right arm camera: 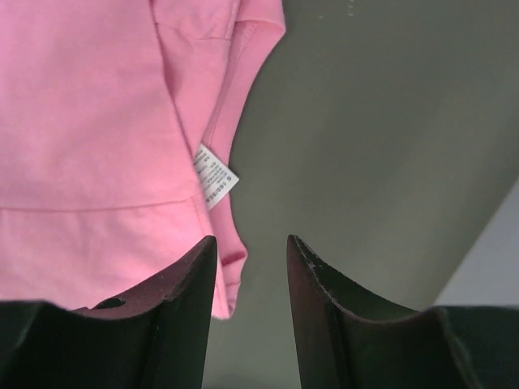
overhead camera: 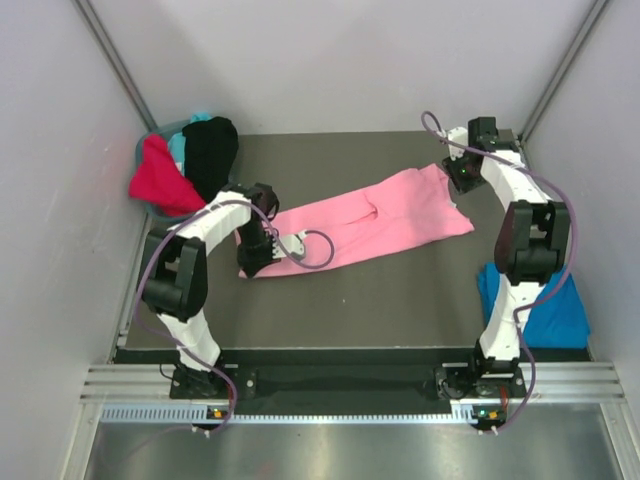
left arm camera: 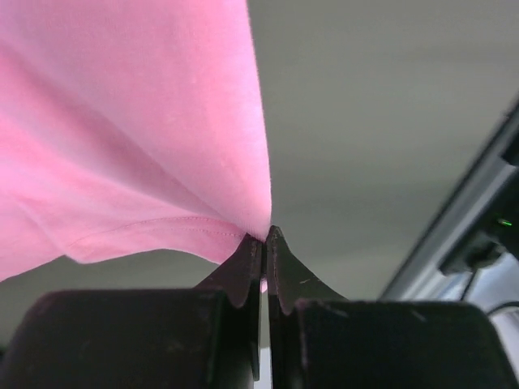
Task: Fold and stack the t-shirts
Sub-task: Fold the tshirt
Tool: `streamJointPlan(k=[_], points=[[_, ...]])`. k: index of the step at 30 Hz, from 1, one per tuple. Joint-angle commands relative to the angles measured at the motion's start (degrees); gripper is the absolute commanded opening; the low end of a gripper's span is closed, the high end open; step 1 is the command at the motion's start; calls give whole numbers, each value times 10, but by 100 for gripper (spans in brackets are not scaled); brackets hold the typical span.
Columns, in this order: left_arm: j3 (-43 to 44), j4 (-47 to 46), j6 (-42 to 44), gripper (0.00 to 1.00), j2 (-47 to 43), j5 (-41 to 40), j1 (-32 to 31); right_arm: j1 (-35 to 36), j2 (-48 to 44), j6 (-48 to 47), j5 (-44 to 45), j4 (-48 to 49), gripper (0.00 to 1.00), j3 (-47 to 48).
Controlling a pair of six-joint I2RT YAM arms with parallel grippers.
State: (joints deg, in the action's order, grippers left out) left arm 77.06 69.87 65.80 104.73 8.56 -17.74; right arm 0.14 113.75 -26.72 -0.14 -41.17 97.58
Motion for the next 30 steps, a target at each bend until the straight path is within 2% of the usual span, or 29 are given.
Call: streamJointPlan(k=[1,5,14,26,29,30], points=[[-38,69,-15,0,-58,15,-10,3,38,11,-29,10,40,49],[-52,111,-41,0,-73,30,-34,4,80,6,-46,5,40,77],[-51,120,-104,0,-83,57,-112,4,138,3,-79,-22,40,126],[-38,113,-126,1,-75,55,-136,6,198,4,-87,-92,35,174],[-44,109,-123,1,-78,46,-136,8,206,1,-88,-100,32,175],[-49,106,-121,1,-80,44,-136,10,207,0,-89,-103,28,176]])
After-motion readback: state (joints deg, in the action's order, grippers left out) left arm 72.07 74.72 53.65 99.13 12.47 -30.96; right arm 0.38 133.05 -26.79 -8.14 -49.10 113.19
